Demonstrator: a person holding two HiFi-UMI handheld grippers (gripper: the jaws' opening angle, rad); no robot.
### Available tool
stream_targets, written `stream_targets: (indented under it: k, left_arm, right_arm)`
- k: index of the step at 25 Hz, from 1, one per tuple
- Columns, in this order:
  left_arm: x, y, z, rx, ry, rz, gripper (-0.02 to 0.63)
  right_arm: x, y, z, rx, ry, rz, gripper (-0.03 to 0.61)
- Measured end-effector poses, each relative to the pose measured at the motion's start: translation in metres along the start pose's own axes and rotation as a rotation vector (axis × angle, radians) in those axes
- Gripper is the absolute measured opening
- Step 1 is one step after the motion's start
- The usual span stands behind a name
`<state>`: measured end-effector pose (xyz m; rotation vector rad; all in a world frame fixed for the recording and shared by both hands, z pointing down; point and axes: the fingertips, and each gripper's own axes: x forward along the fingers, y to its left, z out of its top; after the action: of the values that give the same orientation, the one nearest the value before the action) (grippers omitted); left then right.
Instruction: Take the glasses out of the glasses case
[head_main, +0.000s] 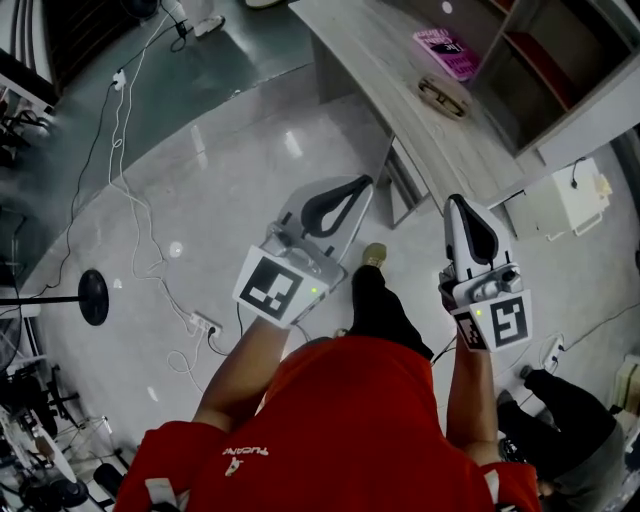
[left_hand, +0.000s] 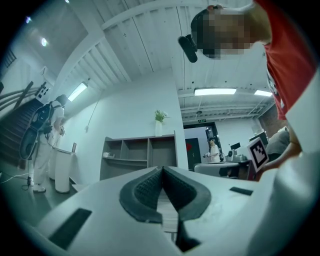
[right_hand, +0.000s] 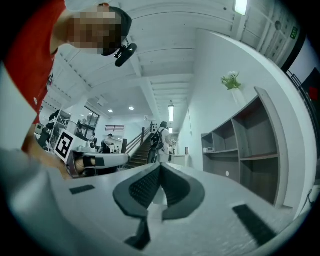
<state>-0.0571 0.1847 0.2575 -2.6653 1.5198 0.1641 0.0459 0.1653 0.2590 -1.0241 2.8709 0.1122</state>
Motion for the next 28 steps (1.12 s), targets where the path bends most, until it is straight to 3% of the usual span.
stream_targets:
  k: [15,28]
  left_arm:
    - [0.204,0.117,-0.069,0.020,0.076,-0.047,0.011]
    - [0.292,0.144,-0.165,-0.007,0.201,-0.107,0.011]
  right_arm:
    - [0.135,-0.183,-0.088,-0.050,0.186,-0.052,0.005]
    - [0.186,-0.245,-0.182,-0.112,0.403,-0.097,0.006]
